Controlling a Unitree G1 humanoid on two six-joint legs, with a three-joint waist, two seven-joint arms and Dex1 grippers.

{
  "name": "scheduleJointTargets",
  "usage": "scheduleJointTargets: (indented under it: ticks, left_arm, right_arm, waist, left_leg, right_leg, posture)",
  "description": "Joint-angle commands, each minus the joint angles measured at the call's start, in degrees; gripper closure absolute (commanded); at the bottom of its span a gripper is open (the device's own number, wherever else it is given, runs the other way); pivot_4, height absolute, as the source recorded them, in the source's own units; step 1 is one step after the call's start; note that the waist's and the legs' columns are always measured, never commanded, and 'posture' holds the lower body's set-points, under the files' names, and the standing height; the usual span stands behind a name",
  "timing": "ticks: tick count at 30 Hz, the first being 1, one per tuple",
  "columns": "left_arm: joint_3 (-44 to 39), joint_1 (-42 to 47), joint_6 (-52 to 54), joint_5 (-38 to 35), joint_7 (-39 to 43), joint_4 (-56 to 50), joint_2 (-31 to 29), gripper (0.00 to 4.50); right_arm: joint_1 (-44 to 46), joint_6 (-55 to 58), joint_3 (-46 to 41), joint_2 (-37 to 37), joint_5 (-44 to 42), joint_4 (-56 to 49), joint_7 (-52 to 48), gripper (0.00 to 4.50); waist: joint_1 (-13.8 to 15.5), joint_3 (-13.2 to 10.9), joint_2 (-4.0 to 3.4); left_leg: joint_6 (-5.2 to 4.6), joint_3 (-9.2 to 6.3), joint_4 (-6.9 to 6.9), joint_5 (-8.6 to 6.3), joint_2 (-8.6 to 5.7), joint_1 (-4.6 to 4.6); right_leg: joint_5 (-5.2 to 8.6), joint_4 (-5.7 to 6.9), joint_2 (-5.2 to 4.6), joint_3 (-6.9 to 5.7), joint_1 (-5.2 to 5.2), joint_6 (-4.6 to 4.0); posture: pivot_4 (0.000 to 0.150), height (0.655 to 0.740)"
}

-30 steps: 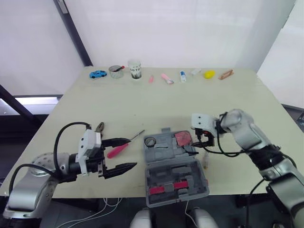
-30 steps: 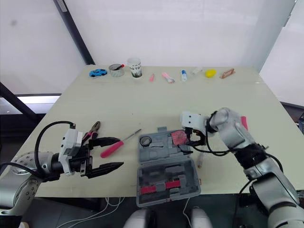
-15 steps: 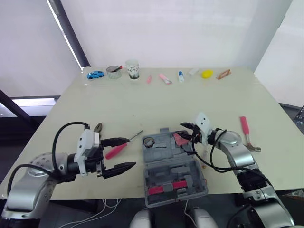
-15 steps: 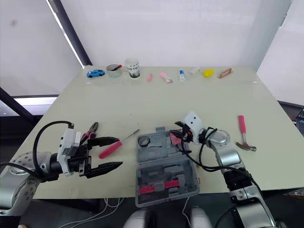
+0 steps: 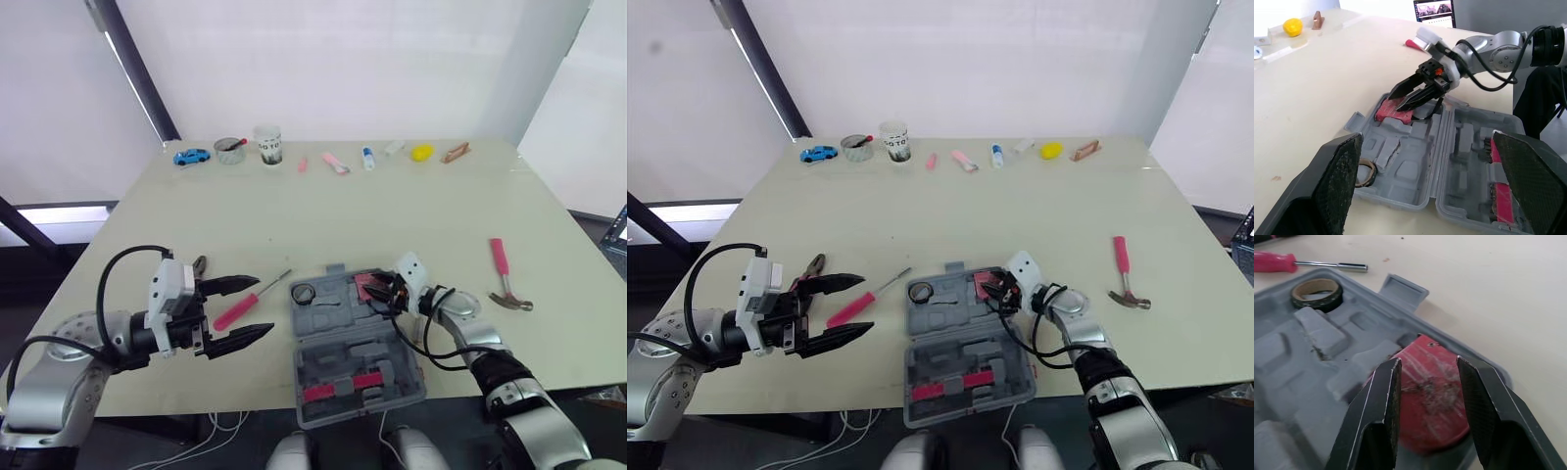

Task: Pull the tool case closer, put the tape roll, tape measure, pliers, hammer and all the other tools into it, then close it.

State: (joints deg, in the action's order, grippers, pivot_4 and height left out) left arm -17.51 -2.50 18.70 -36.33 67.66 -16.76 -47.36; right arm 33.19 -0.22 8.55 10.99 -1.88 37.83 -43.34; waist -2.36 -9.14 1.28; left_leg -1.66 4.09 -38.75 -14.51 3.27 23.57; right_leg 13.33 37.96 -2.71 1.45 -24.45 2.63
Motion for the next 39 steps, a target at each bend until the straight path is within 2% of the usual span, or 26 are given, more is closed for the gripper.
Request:
scheduleJointTargets:
  ticks: [1, 4, 7, 10, 13, 20, 22, 29, 30, 31, 32, 35, 36, 39]
  left_arm:
    - [-1.81, -0.01, -0.08, -1.23, -0.11, -0.55, -0.13, 0.00]
    - [-1.78, -0.02, -0.23, -1.07, -0.09, -0.21, -0.07, 0.00]
    - [-1.74, 0.12, -0.08, -1.28, -0.86, 0.36, 0.80, 0.00]
    - [-2.59, -1.23, 0.09, -1.65, -1.71, 1.69, 2.15, 0.00]
    - [-4.22, -2.76, -1.24, -1.12, -3.80, 3.82, 4.15, 0.00]
    - [-7.53, -4.81, -5.99, 2.89, -12.28, 7.63, 9.60, 0.00]
    - [-8.86, -5.29, -6.85, 3.70, -15.10, 8.13, 10.95, 0.00]
    - [-12.50, -9.40, -10.04, 5.83, -19.91, 11.51, 13.69, 0.00]
    - [-12.90, -10.30, -10.73, 5.94, -19.90, 12.13, 14.01, 0.00]
    - [-13.61, -11.28, -11.57, 5.94, -19.78, 13.21, 14.41, 0.00]
    - [-14.09, -12.27, -12.29, 5.96, -19.87, 13.65, 14.98, 0.00]
    - [-15.26, -14.83, -14.39, 6.12, -19.89, 15.75, 16.15, 0.00]
    - [-15.55, -15.51, -15.01, 6.34, -19.89, 16.48, 16.30, 0.00]
    - [-16.73, -17.09, -16.27, 6.23, -20.69, 18.31, 16.99, 0.00]
  right_arm:
    - [-2.02, 11.19, 2.80, 1.39, 2.93, 4.03, -0.33, 2.62]
    - [-2.75, 15.29, 6.28, 2.28, 5.24, 3.40, -1.45, 2.62]
    - [-2.71, 12.60, 5.93, 1.54, 5.54, 2.77, 1.11, 2.62]
    - [-2.93, 5.95, 2.14, -0.24, 2.05, 0.17, 3.12, 2.62]
    - [-5.50, 1.52, -0.58, -0.60, -1.46, -6.64, 1.95, 2.62]
    - [-15.79, -2.61, -7.31, 2.08, -11.57, -27.16, -1.00, 2.62]
    - [-19.56, -2.55, -9.52, 3.83, -14.11, -32.04, -1.54, 2.62]
    - [-35.74, -2.20, -19.71, 10.41, -20.29, -41.34, -1.18, 2.62]
    - [-37.91, -2.54, -21.37, 10.92, -21.42, -42.06, -1.27, 2.24]
    - [-40.69, -2.74, -23.39, 11.29, -22.70, -43.16, -1.28, 2.12]
    - [-43.04, -2.97, -25.15, 11.68, -23.74, -43.76, -1.54, 1.80]
    - [-50.62, -4.69, -29.78, 12.15, -25.81, -44.19, -2.78, 0.35]
    - [-52.78, -5.27, -30.98, 11.90, -26.45, -44.24, -2.92, 0.05]
    - [-57.85, -6.99, -33.72, 10.96, -27.82, -43.84, -3.29, 0.05]
  waist:
    - [0.01, 0.12, 0.14]
    - [0.14, 0.67, 0.22]
    - [0.26, 1.18, 0.44]
    - [0.15, 1.20, 0.46]
    - [0.06, 1.14, 0.43]
    - [0.21, 0.61, -0.06]
    - [0.33, 0.57, 0.02]
    - [0.75, 0.47, 0.09]
    - [0.69, 0.46, 0.10]
    - [0.68, 0.45, 0.09]
    - [0.62, 0.46, 0.10]
    - [0.62, 0.45, 0.10]
    - [0.66, 0.45, 0.11]
    - [0.71, 0.44, 0.11]
  left_leg:
    - [0.00, -0.02, 0.01, 0.00, 0.01, -0.18]
    - [0.00, 0.03, 0.35, -0.02, 0.00, -1.03]
    - [0.01, -0.01, 0.44, -0.02, 0.00, -1.06]
    - [0.01, 0.00, 0.44, -0.02, 0.01, -1.07]
    - [0.01, -0.01, 0.44, -0.02, 0.01, -1.00]
    - [0.01, -0.02, 0.50, -0.02, 0.01, -0.72]
    - [0.01, -0.02, 0.50, -0.02, 0.00, -0.72]
    - [0.01, 0.01, 0.54, -0.03, -0.01, -0.72]
    - [0.00, 0.02, 0.55, -0.03, -0.01, -0.72]
    - [0.00, 0.01, 0.54, -0.03, -0.01, -0.74]
    - [0.00, -0.01, 0.54, -0.03, 0.02, -0.74]
    - [0.01, -0.06, 0.55, -0.04, 0.10, -0.78]
    - [0.02, -0.07, 0.56, -0.05, 0.11, -0.78]
    - [0.26, -0.10, 0.58, -0.20, 0.15, -0.76]
  right_leg:
    - [0.01, -0.01, 0.00, -0.01, 0.19, -0.02]
    - [0.05, -0.23, -0.07, -0.01, 0.89, -0.05]
    - [0.11, -0.25, -0.07, -0.06, 0.89, -0.14]
    - [0.11, -0.26, -0.10, -0.04, 0.90, -0.14]
    - [0.11, -0.24, -0.11, 0.00, 0.87, -0.13]
    - [0.10, -0.27, -0.12, -0.01, 0.64, -0.11]
    - [0.10, -0.30, -0.14, 0.01, 0.64, -0.10]
    - [0.11, -0.38, -0.19, -0.02, 0.65, -0.11]
    - [0.11, -0.40, -0.20, -0.01, 0.64, -0.11]
    - [0.11, -0.39, -0.20, 0.01, 0.64, -0.11]
    - [0.11, -0.39, -0.23, 0.03, 0.62, -0.11]
    - [0.13, -0.39, -0.32, 0.06, 0.61, -0.08]
    - [0.20, -0.41, -0.35, 0.06, 0.60, 0.03]
    - [0.25, -0.49, -0.47, 0.06, 0.53, 0.12]
  posture:
    - [0.150, 0.7400]
    - [0.150, 0.7400]
    - [0.150, 0.7400]
    - [0.150, 0.7400]
    - [0.150, 0.7400]
    - [0.150, 0.7400]
    - [0.150, 0.7400]
    - [0.150, 0.7400]
    - [0.150, 0.7400]
    - [0.150, 0.7400]
    - [0.150, 0.7400]
    - [0.150, 0.7400]
    - [0.150, 0.7400]
    - [0.150, 0.7400]
